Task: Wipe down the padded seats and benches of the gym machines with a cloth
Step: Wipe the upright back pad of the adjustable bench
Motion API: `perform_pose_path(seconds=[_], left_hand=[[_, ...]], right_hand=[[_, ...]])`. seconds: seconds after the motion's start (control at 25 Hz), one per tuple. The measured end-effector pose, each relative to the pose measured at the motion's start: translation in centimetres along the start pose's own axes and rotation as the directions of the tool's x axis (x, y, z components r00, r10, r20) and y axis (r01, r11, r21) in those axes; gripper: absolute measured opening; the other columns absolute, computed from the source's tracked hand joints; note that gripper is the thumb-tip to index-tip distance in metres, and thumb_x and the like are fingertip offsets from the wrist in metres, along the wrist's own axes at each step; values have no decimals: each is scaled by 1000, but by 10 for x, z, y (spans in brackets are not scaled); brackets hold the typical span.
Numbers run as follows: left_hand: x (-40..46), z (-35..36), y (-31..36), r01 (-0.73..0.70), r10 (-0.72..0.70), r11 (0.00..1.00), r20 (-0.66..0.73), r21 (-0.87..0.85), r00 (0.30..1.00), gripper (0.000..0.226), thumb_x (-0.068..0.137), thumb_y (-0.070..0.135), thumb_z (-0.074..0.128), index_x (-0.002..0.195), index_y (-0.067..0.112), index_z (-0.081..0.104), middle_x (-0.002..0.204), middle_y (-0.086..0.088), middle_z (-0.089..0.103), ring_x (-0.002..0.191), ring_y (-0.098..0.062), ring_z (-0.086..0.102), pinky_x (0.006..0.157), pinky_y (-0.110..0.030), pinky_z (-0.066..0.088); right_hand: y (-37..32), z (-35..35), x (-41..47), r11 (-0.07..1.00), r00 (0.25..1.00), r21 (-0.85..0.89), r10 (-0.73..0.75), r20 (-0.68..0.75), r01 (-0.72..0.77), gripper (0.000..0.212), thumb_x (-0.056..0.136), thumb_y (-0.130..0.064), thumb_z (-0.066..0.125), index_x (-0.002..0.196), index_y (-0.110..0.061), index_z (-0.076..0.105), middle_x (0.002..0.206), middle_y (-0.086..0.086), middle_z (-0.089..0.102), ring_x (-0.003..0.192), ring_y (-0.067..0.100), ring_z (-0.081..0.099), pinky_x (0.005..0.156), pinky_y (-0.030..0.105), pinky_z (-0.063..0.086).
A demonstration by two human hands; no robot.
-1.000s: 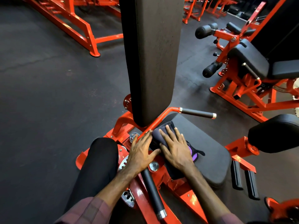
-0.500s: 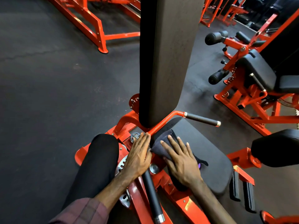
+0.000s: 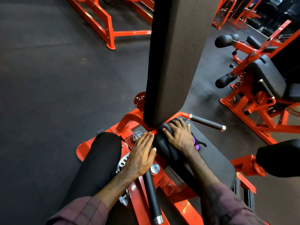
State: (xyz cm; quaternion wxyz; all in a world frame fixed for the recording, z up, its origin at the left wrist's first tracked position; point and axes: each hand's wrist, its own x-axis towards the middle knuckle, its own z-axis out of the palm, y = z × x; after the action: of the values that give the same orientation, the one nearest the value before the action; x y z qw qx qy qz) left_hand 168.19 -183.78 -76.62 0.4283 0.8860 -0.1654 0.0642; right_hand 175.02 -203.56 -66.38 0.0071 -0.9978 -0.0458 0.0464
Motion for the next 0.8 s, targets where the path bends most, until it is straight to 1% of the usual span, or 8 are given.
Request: perform_pose_path(seconds=[0.08, 0.16, 0.32, 0.4, 0.48, 0.52, 0.68, 0.8], left_hand=[[0, 0, 1, -6, 6, 1000, -15, 19, 1000, 62, 108, 39, 42, 163, 11, 36, 171, -3, 32, 161, -11, 16, 132, -31, 5], [0, -1, 2, -13, 13, 999, -7, 42, 1000, 63, 108, 41, 41, 164, 13, 34, 171, -2, 30, 161, -11, 15, 132, -34, 7], [1, 0, 5, -14, 14, 999, 1, 50, 1000, 67, 107, 53, 39, 165, 20, 33, 172, 1, 29, 161, -12, 17, 133, -45, 9], [4, 4, 15, -47, 48, 996, -7, 80, 999, 67, 107, 57, 39, 163, 20, 38, 170, 1, 34, 160, -12, 23, 132, -49, 11], [9, 9, 25, -48, 47, 991, 11, 123, 999, 68, 108, 59, 34, 164, 19, 37, 170, 1, 34, 159, -13, 26, 132, -49, 10], [12, 10, 29, -34, 33, 989, 14, 146, 999, 69, 108, 59, 32, 164, 19, 36, 170, 1, 34, 158, -13, 27, 132, -49, 12], [15, 13, 36, -30, 32, 977, -5, 209, 999, 71, 108, 63, 29, 162, 19, 40, 168, 0, 38, 155, -14, 34, 129, -51, 21], [17, 9, 37, -18, 19, 974, -5, 227, 1000, 70, 108, 64, 24, 162, 22, 40, 168, 3, 38, 156, -11, 33, 129, -49, 20]], right_hand=[[-12, 9, -14, 985, 985, 21, -171, -30, 172, 53, 103, -64, 35, 140, -35, 59, 155, -9, 50, 155, 24, 27, 124, 63, 16], [5, 11, -18, 974, 975, 31, -224, -1, 224, 62, 102, -68, 28, 146, -34, 55, 160, -11, 45, 159, 22, 21, 126, 65, 12], [39, 0, 14, 995, 994, -1, 103, -34, -103, 78, 95, -70, 15, 147, -29, 56, 164, -4, 42, 159, 27, 20, 124, 67, 13], [22, 6, 6, 999, 998, 15, 38, -50, -37, 73, 97, -67, 20, 146, -28, 57, 164, -3, 42, 160, 28, 19, 125, 63, 13], [20, 13, -5, 995, 996, 54, -84, -6, 84, 69, 99, -66, 24, 150, -29, 54, 166, -6, 39, 161, 25, 16, 127, 58, 10], [27, 9, -4, 995, 996, 48, -91, 10, 90, 70, 99, -66, 24, 151, -29, 53, 166, -6, 38, 161, 24, 16, 127, 58, 11], [64, -2, 38, 981, 981, 37, 192, -8, -191, 66, 98, -65, 28, 139, -24, 61, 153, 6, 54, 150, 34, 38, 119, 58, 31], [67, 1, 65, 952, 960, 132, 268, 85, -278, 78, 87, -76, 25, 135, -28, 62, 139, 16, 61, 134, 39, 53, 113, 50, 42]])
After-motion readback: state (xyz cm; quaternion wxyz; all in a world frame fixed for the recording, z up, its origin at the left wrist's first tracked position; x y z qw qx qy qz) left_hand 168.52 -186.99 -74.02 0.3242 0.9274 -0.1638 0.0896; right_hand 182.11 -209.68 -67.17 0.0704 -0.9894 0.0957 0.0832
